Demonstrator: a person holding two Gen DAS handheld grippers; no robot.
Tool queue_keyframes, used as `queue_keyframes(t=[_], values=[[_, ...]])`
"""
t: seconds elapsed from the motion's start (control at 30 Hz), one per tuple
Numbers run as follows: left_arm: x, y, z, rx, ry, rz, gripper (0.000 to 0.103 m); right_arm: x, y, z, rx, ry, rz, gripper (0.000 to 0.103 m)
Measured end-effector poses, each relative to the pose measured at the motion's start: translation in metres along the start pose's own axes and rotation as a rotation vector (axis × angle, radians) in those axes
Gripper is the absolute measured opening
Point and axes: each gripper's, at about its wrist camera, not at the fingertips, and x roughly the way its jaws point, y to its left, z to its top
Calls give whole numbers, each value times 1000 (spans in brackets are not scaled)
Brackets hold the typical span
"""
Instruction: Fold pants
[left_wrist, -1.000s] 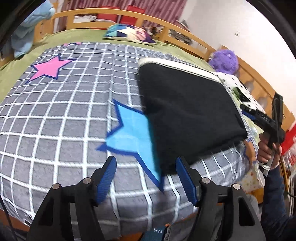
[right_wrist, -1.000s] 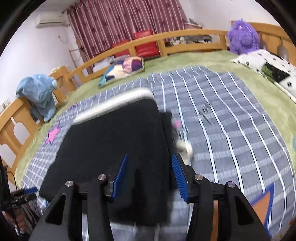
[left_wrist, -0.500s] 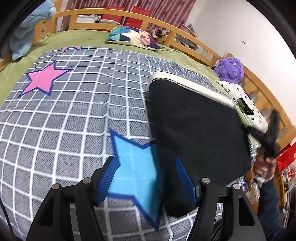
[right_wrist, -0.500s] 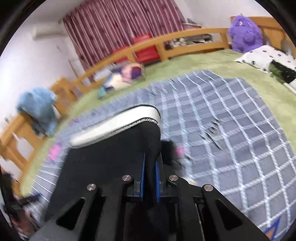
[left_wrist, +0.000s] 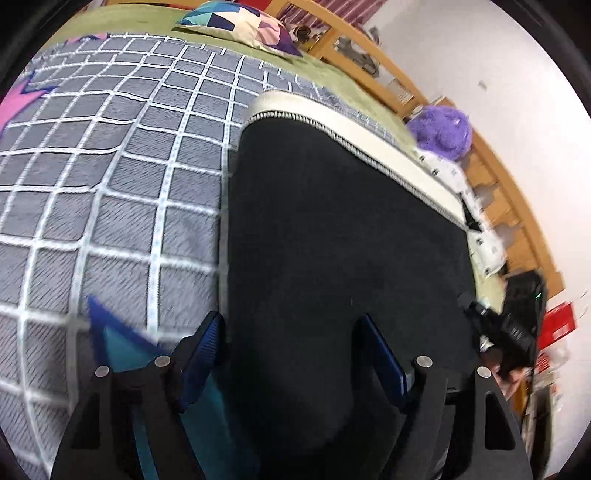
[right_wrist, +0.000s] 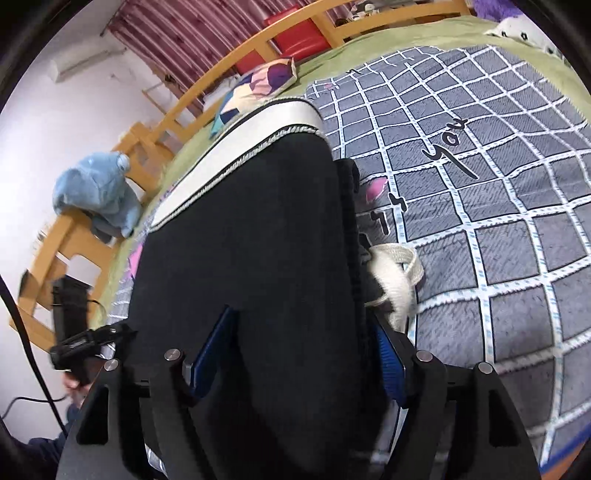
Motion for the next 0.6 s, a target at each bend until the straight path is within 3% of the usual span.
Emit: queue_keyframes(t=[0.07, 0.1, 0.13, 0.2, 0.3, 0.37, 0.47, 0.6], values=[[5, 1, 5, 5, 11, -17, 73, 4, 0, 2, 2, -2, 3, 72], [8, 0, 7, 8, 17, -23, 67, 7, 2, 4, 3, 2, -3, 72], [11, 0, 10, 10, 27, -38, 53, 9, 3, 5, -2, 6, -10, 72], [15, 2, 13, -10, 33, -71, 38, 12, 4, 6, -7, 11, -14, 70], [3, -6, 13, 23, -15, -101, 21, 3, 2, 5, 29, -13, 15, 49], [-9, -17, 15, 64, -35, -95, 19, -12, 5, 4, 78, -37, 40, 35], [-34, -14, 25, 56, -64, -134, 14, -25, 29, 5, 75, -86, 26, 27], [-82, 16, 37, 28, -128, -94, 13, -19, 83, 6, 19, -106, 51, 25]])
